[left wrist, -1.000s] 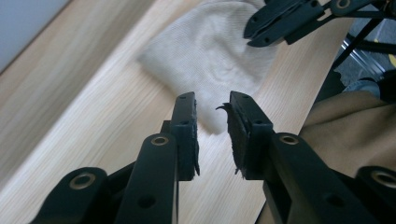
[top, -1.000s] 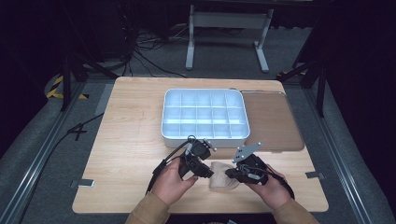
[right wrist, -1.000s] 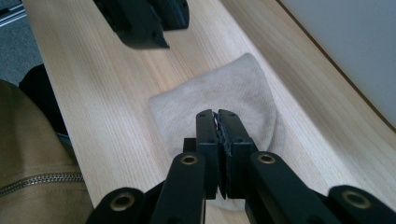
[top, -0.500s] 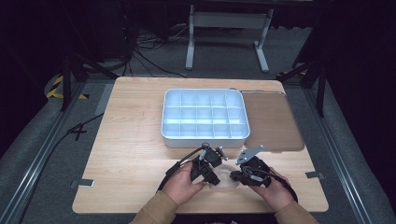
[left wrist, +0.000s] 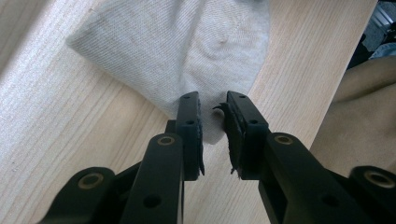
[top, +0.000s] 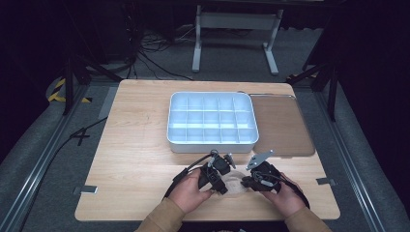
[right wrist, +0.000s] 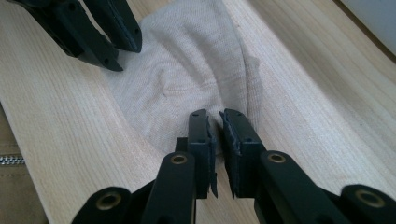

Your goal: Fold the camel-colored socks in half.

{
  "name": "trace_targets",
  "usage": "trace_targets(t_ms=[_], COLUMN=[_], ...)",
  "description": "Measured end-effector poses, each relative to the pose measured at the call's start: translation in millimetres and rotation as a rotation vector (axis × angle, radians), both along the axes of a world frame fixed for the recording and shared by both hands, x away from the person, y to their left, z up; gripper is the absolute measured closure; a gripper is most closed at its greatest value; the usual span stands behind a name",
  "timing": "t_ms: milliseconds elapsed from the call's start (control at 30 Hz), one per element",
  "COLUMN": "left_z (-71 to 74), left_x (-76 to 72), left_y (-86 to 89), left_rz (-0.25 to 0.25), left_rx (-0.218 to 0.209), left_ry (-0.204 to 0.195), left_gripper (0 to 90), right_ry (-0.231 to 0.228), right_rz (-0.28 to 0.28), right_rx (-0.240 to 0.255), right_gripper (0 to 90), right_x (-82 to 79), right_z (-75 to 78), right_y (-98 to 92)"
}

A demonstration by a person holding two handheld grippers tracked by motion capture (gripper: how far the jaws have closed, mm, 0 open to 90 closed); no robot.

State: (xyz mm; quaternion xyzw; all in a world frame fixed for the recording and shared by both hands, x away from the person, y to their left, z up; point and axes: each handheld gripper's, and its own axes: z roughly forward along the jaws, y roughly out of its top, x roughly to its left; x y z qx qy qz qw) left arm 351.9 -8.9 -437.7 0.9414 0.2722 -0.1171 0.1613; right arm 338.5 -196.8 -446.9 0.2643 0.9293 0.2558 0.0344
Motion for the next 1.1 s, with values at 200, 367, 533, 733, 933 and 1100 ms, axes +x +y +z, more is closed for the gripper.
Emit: trace_targets(t_ms=[200, 367, 533, 733, 933, 1100], left_z=[10.0, 25.1, 24.4, 6.2, 0.3, -1.0], left_x=[0.2, 2.2, 8.6, 15.5, 19.2, 20.2], left_y=[3.7, 7.5, 1.1, -8.5, -9.1, -7.3], left_rz=[0.012, 0.064, 0.117, 0.153, 0.155, 0.155], left_rx=[-0.070, -0.151, -0.123, 0.005, 0.017, 0.021], left_ry=[-0.039, -0.138, -0.219, -0.233, -0.195, -0.174], left_gripper=[76.5, 79.7, 82.1, 83.6, 85.2, 85.3], right_ry=[-0.004, -0.011, -0.019, -0.050, -0.054, -0.033], right_rz=[0.006, 0.007, 0.000, 0.001, -0.016, -0.030], right_rx=[0.004, 0.003, 0.003, -0.010, -0.011, 0.000], right_gripper=[81.8, 81.9, 81.9, 81.5, 80.8, 81.1], right_x=[-0.3, -0.7, -2.3, -6.3, -12.7, -10.1], right_z=[-0.9, -1.1, -1.2, -1.0, 0.0, -2.5], right_y=[-0.5, -0.6, -0.2, 0.8, -4.5, -6.0])
